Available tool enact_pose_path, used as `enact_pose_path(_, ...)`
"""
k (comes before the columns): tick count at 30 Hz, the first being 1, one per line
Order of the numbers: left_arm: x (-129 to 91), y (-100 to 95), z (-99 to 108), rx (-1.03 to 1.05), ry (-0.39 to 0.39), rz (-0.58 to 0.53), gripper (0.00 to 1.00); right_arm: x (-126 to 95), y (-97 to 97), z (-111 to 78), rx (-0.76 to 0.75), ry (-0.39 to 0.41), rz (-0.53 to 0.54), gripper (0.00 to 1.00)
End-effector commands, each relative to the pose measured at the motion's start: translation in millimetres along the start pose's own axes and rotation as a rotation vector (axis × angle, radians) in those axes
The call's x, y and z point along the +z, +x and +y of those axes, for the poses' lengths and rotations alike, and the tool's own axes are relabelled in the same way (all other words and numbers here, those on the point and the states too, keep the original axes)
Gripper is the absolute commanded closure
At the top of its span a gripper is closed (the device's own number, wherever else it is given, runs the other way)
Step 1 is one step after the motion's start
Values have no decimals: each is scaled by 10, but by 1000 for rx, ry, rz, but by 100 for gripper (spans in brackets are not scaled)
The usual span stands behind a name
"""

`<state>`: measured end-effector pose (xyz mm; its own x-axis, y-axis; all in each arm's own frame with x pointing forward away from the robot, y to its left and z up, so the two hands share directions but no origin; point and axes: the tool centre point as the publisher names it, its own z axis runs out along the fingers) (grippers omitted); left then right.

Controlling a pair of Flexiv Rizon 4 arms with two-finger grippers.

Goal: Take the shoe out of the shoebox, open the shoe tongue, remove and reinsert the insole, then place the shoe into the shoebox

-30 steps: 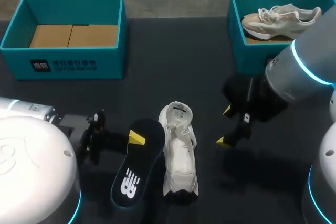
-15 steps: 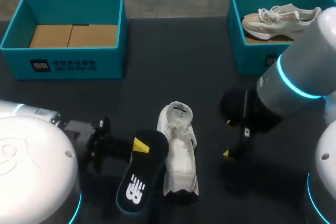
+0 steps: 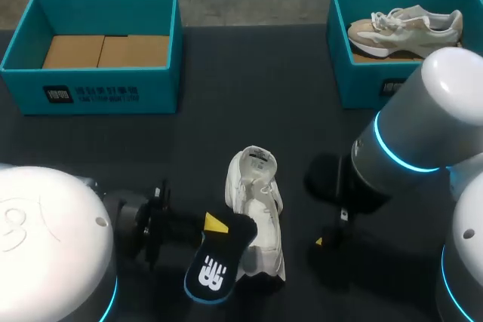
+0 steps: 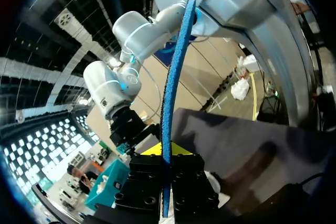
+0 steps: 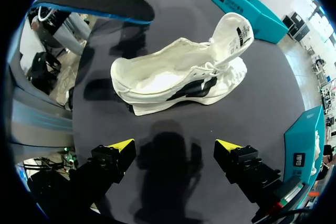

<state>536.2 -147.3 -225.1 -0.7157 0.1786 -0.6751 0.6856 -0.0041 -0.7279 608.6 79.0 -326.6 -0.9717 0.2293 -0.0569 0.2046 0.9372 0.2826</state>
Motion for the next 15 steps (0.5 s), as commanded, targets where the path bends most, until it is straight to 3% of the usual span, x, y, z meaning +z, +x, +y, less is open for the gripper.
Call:
enact_pose_path(1, 96, 80, 8, -42, 8, -5, 100, 24, 35, -11, 1, -3, -7, 0)
enact_pose_path(15, 307, 141, -18, -102, 24, -47, 100, 24, 35, -11, 1, -3, -7, 0)
